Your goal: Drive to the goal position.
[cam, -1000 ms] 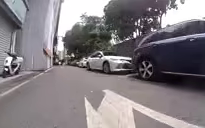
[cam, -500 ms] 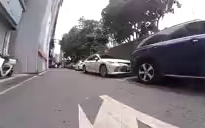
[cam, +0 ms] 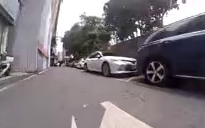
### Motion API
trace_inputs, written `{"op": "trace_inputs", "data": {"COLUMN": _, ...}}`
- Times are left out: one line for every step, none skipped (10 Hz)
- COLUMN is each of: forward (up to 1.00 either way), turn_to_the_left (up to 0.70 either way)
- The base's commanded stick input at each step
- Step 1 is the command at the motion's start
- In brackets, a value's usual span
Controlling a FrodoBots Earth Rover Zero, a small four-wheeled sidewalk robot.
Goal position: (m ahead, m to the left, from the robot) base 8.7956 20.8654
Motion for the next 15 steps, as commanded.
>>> {"op": "trace_inputs", "data": {"forward": 0.70, "turn_to_the_left": 0.00}}
{"op": "trace_inputs", "data": {"forward": 0.70, "turn_to_the_left": 0.00}}
{"op": "trace_inputs", "data": {"forward": 0.70, "turn_to_the_left": 0.00}}
{"op": "trace_inputs", "data": {"forward": 0.70, "turn_to_the_left": 0.00}}
{"op": "trace_inputs", "data": {"forward": 0.70, "turn_to_the_left": 0.00}}
{"op": "trace_inputs", "data": {"forward": 0.70, "turn_to_the_left": 0.00}}
{"op": "trace_inputs", "data": {"forward": 0.70, "turn_to_the_left": 0.00}}
{"op": "trace_inputs", "data": {"forward": 0.70, "turn_to_the_left": 0.00}}
{"op": "trace_inputs", "data": {"forward": 0.70, "turn_to_the_left": 0.00}}
{"op": "trace_inputs", "data": {"forward": 0.70, "turn_to_the_left": 0.00}}
{"op": "trace_inputs", "data": {"forward": 0.70, "turn_to_the_left": 0.00}}
{"op": "trace_inputs", "data": {"forward": 0.70, "turn_to_the_left": 0.00}}
{"op": "trace_inputs", "data": {"forward": 0.70, "turn_to_the_left": 0.00}}
{"op": "trace_inputs", "data": {"forward": 0.70, "turn_to_the_left": 0.00}}
{"op": "trace_inputs", "data": {"forward": 0.70, "turn_to_the_left": 0.00}}
